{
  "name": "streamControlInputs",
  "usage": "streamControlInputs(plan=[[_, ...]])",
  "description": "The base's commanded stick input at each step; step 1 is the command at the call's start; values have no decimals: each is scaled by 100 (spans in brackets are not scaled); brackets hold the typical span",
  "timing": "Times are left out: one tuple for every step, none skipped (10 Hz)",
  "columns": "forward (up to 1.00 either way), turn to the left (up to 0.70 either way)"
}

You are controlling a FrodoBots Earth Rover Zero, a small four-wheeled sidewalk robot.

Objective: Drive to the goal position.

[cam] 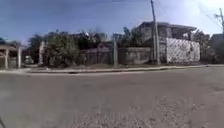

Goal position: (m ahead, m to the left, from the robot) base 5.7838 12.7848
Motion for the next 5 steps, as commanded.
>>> streamControlInputs(plan=[[0,86],[0,86],[0,86],[0,87],[8,81]])
